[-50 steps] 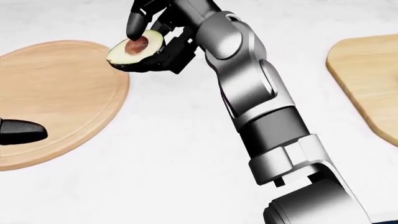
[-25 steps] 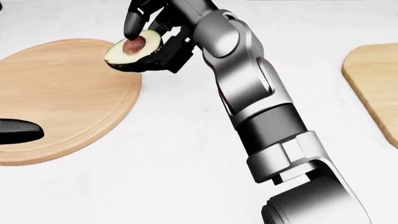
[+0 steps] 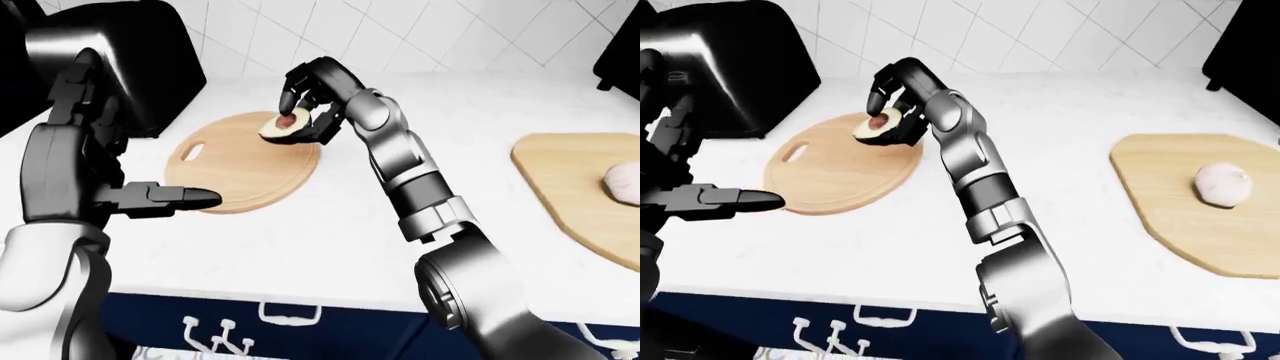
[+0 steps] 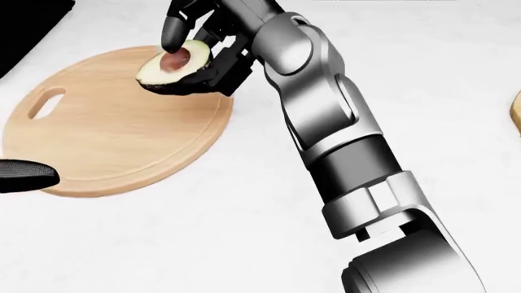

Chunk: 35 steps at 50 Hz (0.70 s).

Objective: Place the avocado and the garlic on separate cutting boards.

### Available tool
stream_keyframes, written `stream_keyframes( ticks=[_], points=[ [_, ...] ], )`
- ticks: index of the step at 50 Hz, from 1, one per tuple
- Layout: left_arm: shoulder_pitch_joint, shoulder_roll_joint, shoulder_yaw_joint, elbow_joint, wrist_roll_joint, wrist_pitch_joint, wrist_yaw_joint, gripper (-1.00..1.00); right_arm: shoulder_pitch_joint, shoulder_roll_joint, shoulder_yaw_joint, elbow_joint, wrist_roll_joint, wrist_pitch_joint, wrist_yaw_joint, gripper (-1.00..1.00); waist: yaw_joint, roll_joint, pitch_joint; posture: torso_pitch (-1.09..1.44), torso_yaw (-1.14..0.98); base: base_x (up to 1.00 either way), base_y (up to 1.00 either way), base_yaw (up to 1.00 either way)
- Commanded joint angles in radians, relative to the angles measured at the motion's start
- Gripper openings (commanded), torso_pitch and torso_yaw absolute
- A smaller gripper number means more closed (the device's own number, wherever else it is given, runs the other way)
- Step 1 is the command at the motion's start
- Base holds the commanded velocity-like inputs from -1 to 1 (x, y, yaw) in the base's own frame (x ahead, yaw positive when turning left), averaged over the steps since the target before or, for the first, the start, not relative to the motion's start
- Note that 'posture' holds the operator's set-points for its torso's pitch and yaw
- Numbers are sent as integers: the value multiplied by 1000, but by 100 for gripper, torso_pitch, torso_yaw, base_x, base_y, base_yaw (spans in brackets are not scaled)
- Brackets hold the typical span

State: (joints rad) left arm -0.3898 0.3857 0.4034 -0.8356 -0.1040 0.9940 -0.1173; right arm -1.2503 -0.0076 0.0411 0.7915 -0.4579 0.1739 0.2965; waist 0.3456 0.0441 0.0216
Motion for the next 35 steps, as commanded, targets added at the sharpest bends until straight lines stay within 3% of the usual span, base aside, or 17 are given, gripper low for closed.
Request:
stream_keyframes(
  ticks=[1, 13, 28, 35],
  points=[
    [-16, 14, 15, -25, 7, -29, 2, 100, -45, -5, -10, -47, 5, -24, -14, -52, 6, 6, -29, 0, 37, 0, 0, 0],
    [-17, 18, 6, -19, 23, -27, -9, 100, -45, -9, -10, -49, -1, -10, -6, -53, 73, 12, -37, 0, 40, 0, 0, 0],
    [-46, 27, 6, -18, 35, -2, -20, 100, -30, -6, -8, -62, -12, 15, 0, -48, 109, 11, -45, 0, 40, 0, 0, 0],
    [-40, 29, 17, -18, 33, -5, -26, 100, -25, -6, -6, -66, -20, 22, 1, -22, 118, 9, -47, 0, 40, 0, 0, 0]
  ],
)
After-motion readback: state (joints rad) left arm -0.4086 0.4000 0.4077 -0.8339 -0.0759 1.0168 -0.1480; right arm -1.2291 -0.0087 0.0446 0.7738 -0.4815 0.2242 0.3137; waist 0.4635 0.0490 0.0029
